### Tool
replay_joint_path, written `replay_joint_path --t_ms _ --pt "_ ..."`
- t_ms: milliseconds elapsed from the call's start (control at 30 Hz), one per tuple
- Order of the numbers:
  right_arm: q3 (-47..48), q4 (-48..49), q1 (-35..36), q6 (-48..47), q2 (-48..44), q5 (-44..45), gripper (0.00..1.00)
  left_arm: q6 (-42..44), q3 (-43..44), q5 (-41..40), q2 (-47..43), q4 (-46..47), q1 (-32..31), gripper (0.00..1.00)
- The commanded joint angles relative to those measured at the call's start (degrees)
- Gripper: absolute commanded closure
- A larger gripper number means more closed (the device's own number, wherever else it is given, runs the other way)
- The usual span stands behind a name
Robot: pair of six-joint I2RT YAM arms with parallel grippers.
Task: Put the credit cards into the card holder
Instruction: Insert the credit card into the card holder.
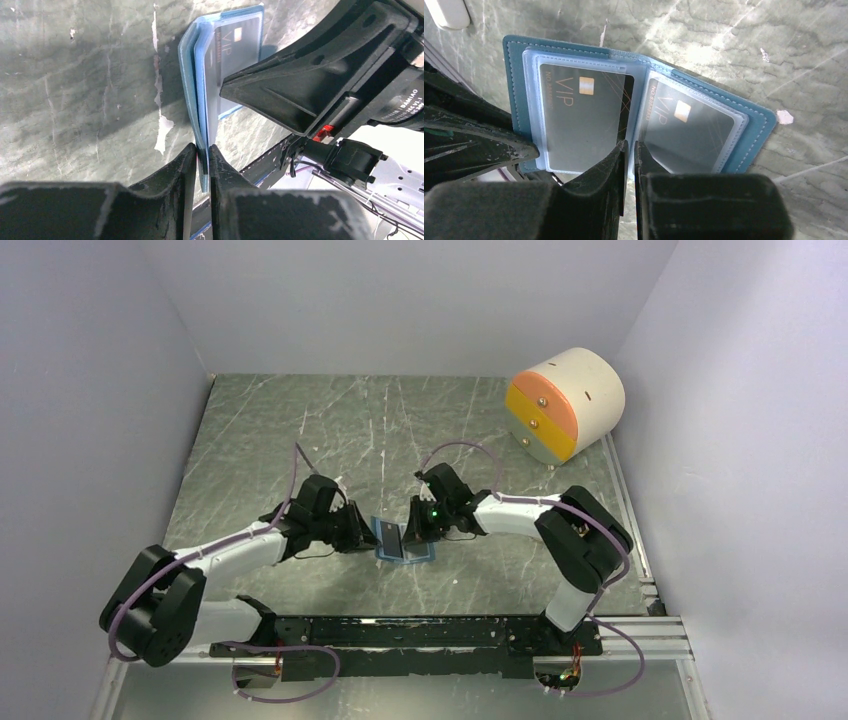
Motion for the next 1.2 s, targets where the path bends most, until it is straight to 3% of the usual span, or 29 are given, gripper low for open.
replay_joint_path --t_ms 0,333,667,833,1167 --pt "-1.48 2.17 -0.15 -0.20 0.06 0.60 0.86 0.04 1.40 2.19 2.49 3.02 -0.46 0.79" --pt "-3.09 4.04 -0.16 0.34 0.51 -0.06 0.86 0.18 1.14 6.06 4.06 9.65 -0.42 0.77" --pt "-3.62 6.47 0.18 1.54 1.21 -1.41 0.86 -0.03 -0.99 9.98 1.48 16.22 -0.44 0.91" --pt "-4.19 8.03 0.58 2.48 1.54 -2.21 0.86 -0.06 -1.28 11.30 2.18 18.32 -0.40 0.91" --pt "-4.77 8.65 0.75 2.93 1.75 -2.20 0.85 1.79 0.81 6.22 5.16 10.15 -0.46 0.90"
